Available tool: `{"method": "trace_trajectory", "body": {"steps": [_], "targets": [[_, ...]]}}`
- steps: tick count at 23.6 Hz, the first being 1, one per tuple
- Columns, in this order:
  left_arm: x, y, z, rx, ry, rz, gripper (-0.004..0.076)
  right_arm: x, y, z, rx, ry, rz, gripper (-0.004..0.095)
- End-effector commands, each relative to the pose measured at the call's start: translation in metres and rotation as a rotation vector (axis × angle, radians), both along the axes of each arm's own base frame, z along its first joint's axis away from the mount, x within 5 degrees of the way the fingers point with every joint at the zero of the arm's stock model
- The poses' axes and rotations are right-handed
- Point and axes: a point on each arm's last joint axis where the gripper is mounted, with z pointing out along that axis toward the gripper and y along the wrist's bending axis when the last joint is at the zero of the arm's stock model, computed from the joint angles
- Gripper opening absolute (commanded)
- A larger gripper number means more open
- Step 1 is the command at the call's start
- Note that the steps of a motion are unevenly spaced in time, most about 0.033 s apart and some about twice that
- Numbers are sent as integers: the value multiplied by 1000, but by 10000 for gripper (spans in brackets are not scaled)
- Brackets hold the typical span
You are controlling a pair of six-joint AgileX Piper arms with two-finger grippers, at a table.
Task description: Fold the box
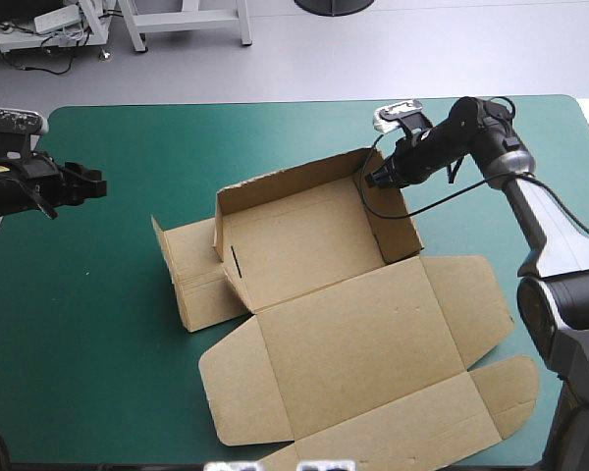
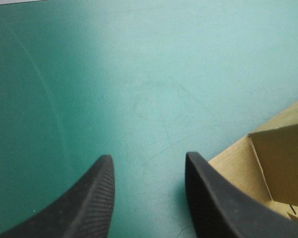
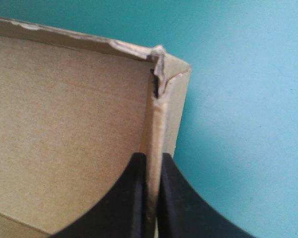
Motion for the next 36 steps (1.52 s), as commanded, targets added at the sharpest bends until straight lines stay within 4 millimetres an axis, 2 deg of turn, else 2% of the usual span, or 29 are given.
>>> {"method": "trace_trajectory", "body": {"steps": [1,3,4,5,6,8,10,13,15,17,20,25,30,36], "targets": [[-5,-3,20,-17,-96,13,324,-10,-4,-4,-85,63,110,-24],[-6,-1,19,9,-88,17,324,-7,-2,-1,-69,24,96,3],[-6,0,18,22,-81,23,324,-7,-2,4,-69,27,105,79],[-6,1,18,30,-76,34,324,-9,-2,9,-70,35,118,187],[-6,2,17,44,-69,44,324,-9,-3,16,-72,41,107,344],[-7,6,16,53,-49,79,324,-12,-5,39,-61,-10,65,598],[-7,6,15,51,-38,92,324,-18,-9,62,-68,-61,12,697],[-8,5,14,45,-23,81,324,-29,-17,83,-103,-110,-40,696],[-7,-6,13,51,-10,37,324,-39,-21,96,-111,-135,-74,696],[-8,-16,9,114,35,19,318,-47,-21,99,-84,-124,-79,696],[-9,-22,4,239,104,71,318,-50,-22,75,-112,-40,-76,696],[-12,-34,3,241,132,26,318,-56,-15,42,-142,69,-42,695],[-17,-34,6,242,130,34,318,-65,4,22,-170,122,31,696],[-20,-33,8,249,130,46,318,-58,19,-5,-265,168,58,654]]}}
